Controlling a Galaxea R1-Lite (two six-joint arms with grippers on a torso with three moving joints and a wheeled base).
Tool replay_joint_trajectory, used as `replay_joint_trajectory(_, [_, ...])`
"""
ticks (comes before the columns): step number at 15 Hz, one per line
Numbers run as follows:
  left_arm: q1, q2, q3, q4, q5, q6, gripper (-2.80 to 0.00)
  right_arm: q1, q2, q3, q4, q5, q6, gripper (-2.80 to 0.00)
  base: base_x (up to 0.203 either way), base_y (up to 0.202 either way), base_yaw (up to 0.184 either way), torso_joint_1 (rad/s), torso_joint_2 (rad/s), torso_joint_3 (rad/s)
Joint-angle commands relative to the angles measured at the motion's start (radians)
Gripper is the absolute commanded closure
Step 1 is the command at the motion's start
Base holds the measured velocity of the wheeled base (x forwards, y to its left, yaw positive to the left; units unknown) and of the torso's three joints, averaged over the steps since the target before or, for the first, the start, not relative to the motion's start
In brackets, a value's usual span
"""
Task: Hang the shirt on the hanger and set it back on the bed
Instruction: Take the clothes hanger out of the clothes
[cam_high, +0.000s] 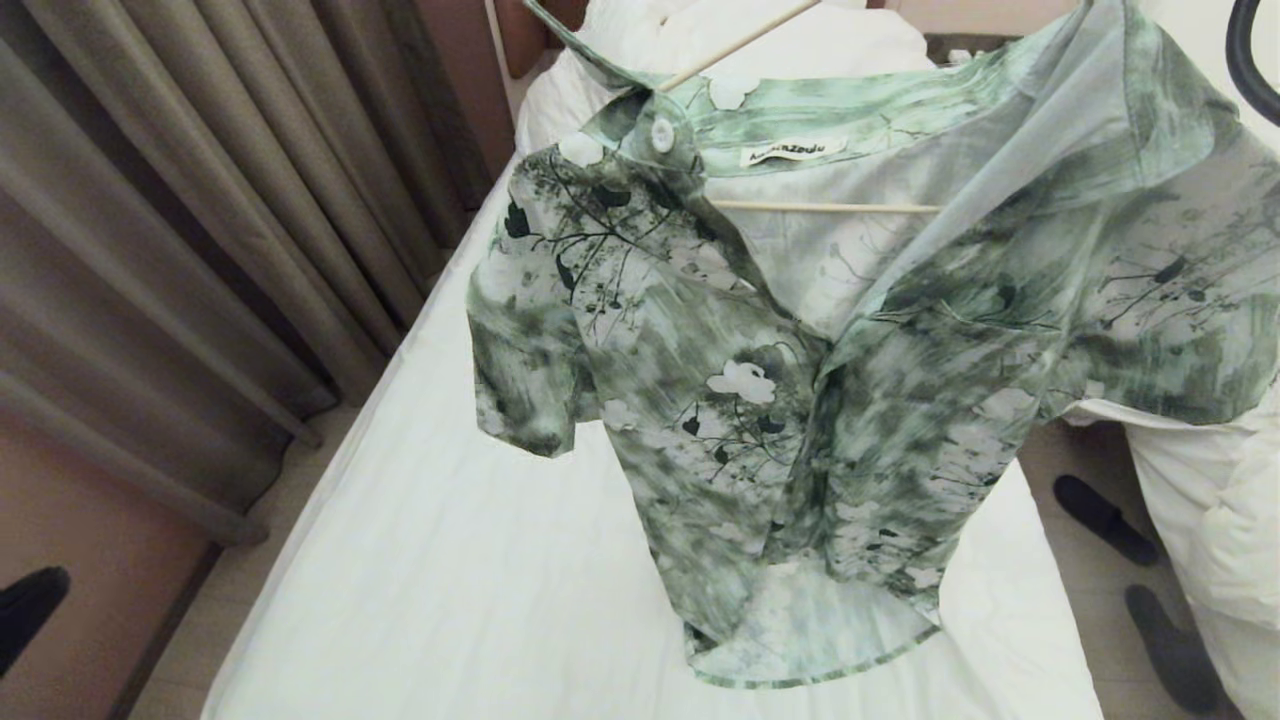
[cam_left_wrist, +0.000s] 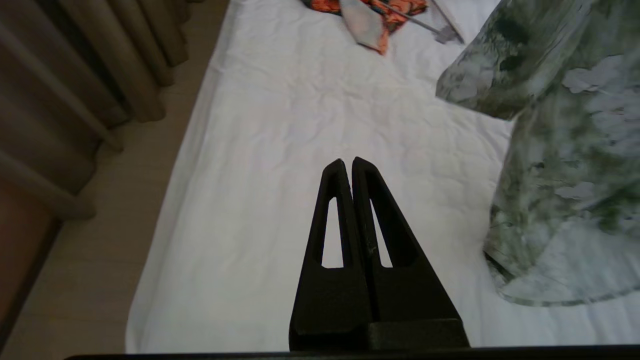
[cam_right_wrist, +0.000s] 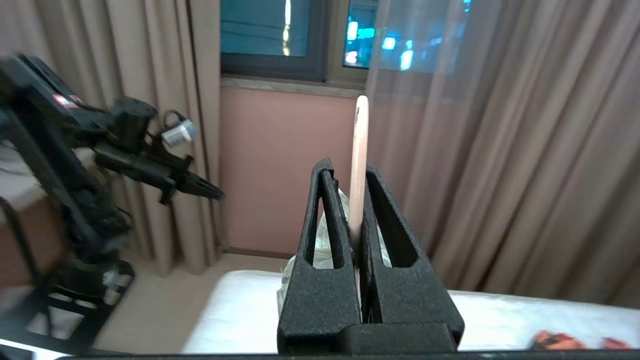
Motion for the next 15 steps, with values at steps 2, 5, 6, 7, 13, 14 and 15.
replay_joint_trajectory(2, [-0.004,0.020,0.002,-0.002,-0.029,-0.011,0.00,0.008,-0.008,0.001,-0.005,0.007,0.070,0.00,0.000,0.000,0.000,0.000,0.00,0.000])
replay_joint_trajectory(5, [-0.005,0.018,0.012,-0.001,-0.063,-0.046,0.00,0.027,-0.003,-0.004,-0.017,0.036,0.086,0.00,0.000,0.000,0.000,0.000,0.00,0.000])
replay_joint_trajectory(6, [-0.003,0.015,0.010,-0.001,-0.063,-0.046,0.00,0.037,0.000,-0.009,-0.034,0.038,0.090,0.00,0.000,0.000,0.000,0.000,0.00,0.000])
replay_joint_trajectory(7, [-0.003,0.012,0.010,-0.001,-0.063,-0.046,0.00,0.039,-0.001,-0.011,-0.052,0.038,0.099,0.00,0.000,0.000,0.000,0.000,0.00,0.000])
replay_joint_trajectory(13, [-0.004,0.011,0.017,-0.003,-0.064,-0.049,0.00,0.024,-0.025,-0.010,-0.227,0.036,0.315,0.00,0.000,0.000,0.000,0.000,0.00,0.000])
replay_joint_trajectory(14, [-0.005,0.011,0.018,-0.004,-0.064,-0.050,0.00,0.016,-0.026,-0.010,-0.228,0.035,0.337,0.00,0.000,0.000,0.000,0.000,0.00,0.000])
replay_joint_trajectory(15, [-0.005,0.009,0.017,-0.007,-0.067,-0.051,0.00,0.008,-0.029,-0.008,-0.230,0.035,0.351,0.00,0.000,0.000,0.000,0.000,0.00,0.000])
